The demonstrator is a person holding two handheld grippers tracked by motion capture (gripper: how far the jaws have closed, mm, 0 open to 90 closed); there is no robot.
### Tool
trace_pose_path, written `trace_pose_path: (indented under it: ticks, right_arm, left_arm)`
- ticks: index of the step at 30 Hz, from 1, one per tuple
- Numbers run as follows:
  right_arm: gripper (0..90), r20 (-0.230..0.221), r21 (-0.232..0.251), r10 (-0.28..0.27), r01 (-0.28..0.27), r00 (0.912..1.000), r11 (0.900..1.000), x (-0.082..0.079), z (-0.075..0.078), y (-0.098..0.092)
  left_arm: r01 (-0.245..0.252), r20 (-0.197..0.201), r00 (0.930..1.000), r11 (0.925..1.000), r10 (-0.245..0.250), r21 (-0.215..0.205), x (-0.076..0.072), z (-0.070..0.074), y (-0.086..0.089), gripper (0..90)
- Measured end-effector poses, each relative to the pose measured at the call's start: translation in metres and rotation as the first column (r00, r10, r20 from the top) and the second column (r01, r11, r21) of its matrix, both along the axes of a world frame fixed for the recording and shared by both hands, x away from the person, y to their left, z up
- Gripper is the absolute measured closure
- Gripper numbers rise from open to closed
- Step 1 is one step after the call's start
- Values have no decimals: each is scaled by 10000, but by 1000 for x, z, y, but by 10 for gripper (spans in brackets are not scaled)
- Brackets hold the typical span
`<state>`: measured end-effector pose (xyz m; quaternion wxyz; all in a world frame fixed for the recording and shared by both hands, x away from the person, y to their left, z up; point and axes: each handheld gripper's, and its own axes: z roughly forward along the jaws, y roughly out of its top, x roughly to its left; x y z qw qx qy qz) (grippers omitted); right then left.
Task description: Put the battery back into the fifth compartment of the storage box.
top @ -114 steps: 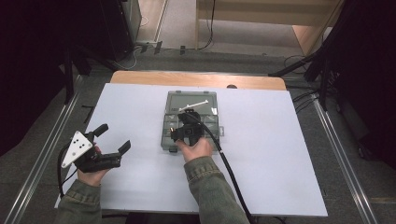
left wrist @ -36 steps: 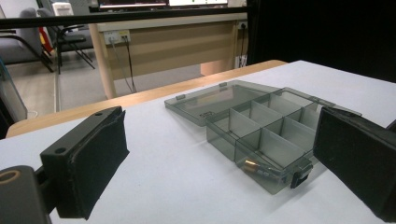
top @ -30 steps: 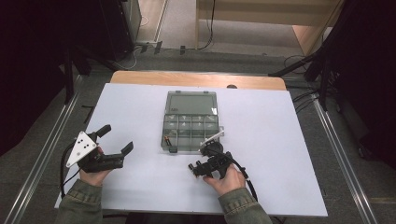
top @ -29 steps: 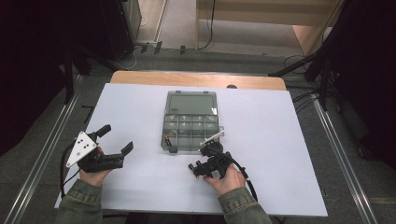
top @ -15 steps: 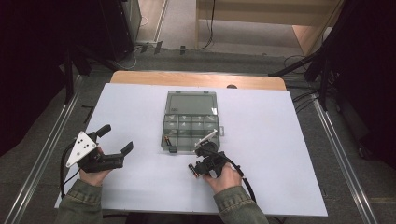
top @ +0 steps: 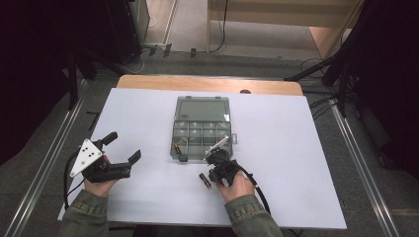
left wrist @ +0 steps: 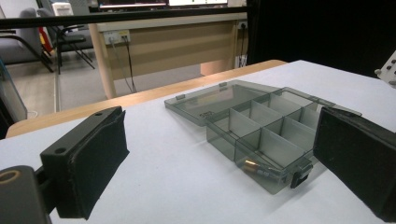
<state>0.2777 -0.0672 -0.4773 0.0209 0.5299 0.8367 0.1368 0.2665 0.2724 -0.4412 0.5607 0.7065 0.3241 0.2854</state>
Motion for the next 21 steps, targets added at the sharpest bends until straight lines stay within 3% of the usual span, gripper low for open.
trace_pose_path:
  ticks: [10,21]
  right_arm:
    - [778,-56,233,-199,201,9998,9995,-1,3,-4]
    - [780,81,1275,-347,333,9994,9913,-5,16,-12]
  left_arm:
    - [10,2,10000,10000,-10,19,0,0,0,32]
    - [3,11,10000,10000,-3,-3,0,0,0,32]
